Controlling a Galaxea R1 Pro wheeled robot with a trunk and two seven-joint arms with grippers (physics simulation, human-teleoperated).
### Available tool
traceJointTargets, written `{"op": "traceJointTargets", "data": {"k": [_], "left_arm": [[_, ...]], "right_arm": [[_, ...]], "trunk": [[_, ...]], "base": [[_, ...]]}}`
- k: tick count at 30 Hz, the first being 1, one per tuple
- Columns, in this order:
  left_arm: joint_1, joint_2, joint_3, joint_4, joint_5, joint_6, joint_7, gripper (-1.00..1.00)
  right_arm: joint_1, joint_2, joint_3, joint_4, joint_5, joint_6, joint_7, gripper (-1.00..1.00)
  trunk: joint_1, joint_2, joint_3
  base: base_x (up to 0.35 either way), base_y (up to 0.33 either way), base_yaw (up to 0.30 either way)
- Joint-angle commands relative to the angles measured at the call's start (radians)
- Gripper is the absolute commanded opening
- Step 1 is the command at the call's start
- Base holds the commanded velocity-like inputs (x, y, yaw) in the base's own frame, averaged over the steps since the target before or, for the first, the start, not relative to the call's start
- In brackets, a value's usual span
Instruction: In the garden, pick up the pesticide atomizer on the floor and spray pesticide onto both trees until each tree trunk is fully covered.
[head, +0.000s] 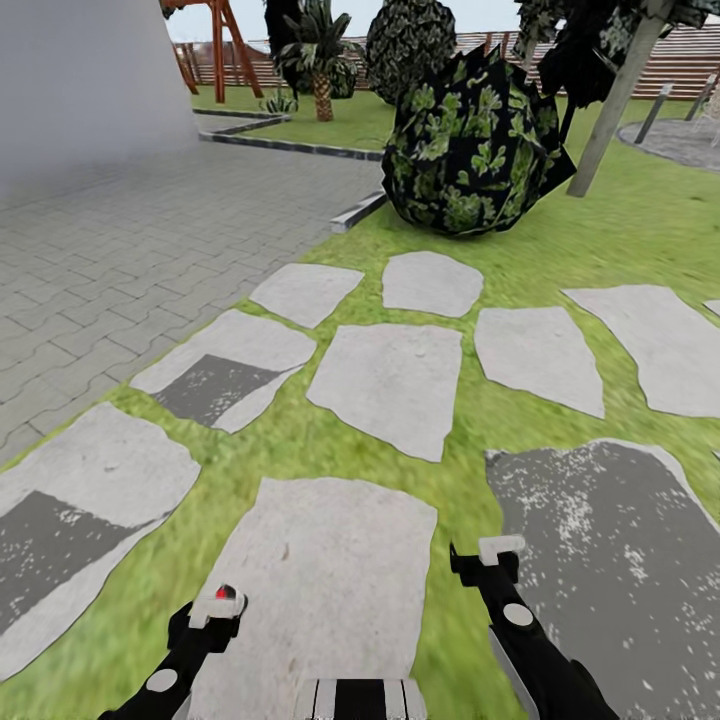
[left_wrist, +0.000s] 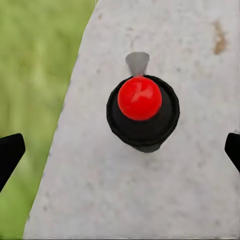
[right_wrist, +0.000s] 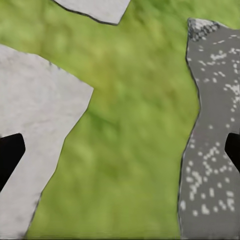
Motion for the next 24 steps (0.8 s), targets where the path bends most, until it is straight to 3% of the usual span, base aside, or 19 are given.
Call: {"op": "traceJointTargets", "data": {"k": [1,16,19,24], "left_arm": [[0.000,0.000,0.000,0.000,0.000,0.000,0.000,1.00],[0.001,-0.001,-0.005,0.000,-0.004,-0.003,0.000,1.00],[0.001,-0.002,-0.006,0.003,-0.008,-0.049,0.001,1.00],[0.001,-0.003,-0.008,0.007,-0.009,-0.078,0.000,1.00]], "right_arm": [[0.000,0.000,0.000,0.000,0.000,0.000,0.000,1.00],[0.000,0.000,0.000,0.002,0.000,0.000,0.000,1.00],[0.000,0.000,0.000,0.003,0.000,-0.001,0.000,1.00],[0.000,0.000,0.000,0.003,0.000,-0.001,0.000,1.00]], "trunk": [[0.000,0.000,-0.006],[0.007,-0.004,-0.088],[0.008,-0.004,-0.104],[0.008,-0.004,-0.107]], "base": [[0.000,0.000,0.000],[0.000,0.000,0.000],[0.000,0.000,0.000],[0.000,0.000,0.000]]}}
